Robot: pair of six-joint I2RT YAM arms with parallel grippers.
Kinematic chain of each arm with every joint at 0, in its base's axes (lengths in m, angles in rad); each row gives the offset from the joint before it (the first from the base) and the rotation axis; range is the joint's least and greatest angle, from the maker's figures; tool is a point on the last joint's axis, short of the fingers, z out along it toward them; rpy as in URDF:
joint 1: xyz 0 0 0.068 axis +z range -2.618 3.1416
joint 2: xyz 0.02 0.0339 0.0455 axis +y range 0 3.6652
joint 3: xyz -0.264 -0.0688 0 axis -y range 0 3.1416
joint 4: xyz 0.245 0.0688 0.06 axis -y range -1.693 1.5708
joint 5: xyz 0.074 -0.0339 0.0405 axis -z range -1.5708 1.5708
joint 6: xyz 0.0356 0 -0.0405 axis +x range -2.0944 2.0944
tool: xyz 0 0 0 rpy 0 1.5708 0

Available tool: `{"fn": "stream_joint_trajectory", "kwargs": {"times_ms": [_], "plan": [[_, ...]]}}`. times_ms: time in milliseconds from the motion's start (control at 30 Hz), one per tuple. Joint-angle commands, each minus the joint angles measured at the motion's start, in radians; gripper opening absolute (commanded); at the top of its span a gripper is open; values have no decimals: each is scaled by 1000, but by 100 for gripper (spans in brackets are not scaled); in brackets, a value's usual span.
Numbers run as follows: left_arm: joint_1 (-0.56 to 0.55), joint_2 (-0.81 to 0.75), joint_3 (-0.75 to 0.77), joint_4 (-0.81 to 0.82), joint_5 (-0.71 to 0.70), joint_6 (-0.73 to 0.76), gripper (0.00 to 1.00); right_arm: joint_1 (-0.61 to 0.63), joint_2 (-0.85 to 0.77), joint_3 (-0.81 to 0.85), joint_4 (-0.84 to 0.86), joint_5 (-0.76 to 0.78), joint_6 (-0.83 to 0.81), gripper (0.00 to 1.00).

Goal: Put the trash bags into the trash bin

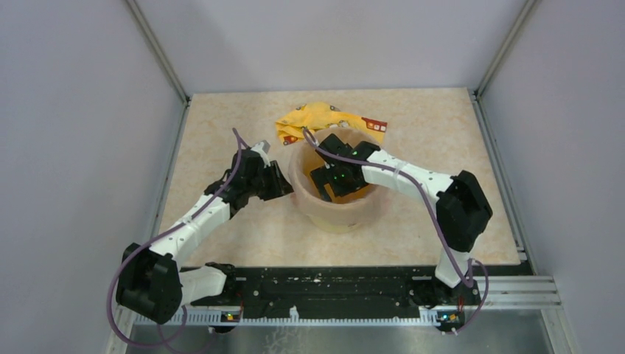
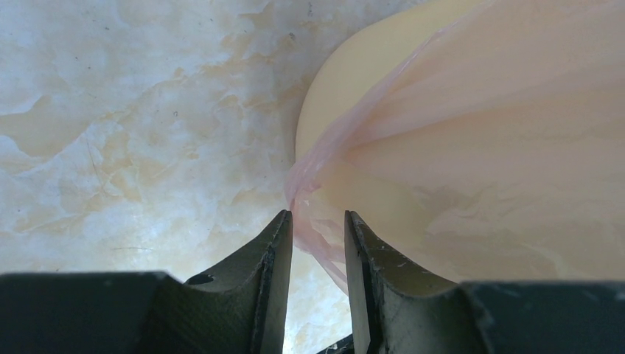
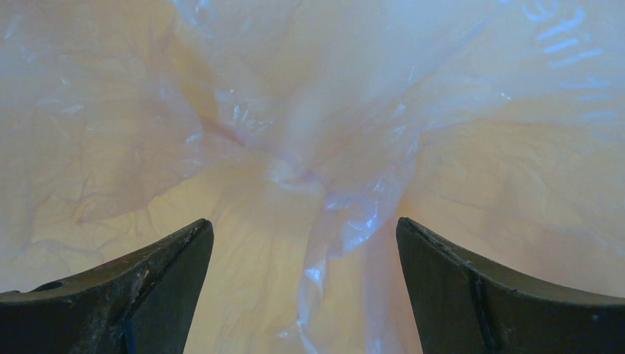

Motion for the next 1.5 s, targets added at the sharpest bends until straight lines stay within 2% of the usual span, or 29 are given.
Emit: {"fn": "stream_joint_trajectory", "kwargs": {"times_ms": [0,267,667,867,1200,1467], "plan": [[-11,-18,36,31,14,17,38,8,-71,55,-36,8,1,93],[-16,-15,42,31,14,17,38,32,-115,62,-64,29,24,87],[-16,-24,54,13,-9,24,38,32,-205,118,-74,-10,26,86],[-15,-41,98,-49,-50,60,39,32,-270,144,-50,-6,33,86],[-16,-120,273,-177,-158,175,50,32,-432,205,47,39,33,92],[-15,-162,427,-213,-106,274,72,32,-634,157,143,149,17,98]]}}
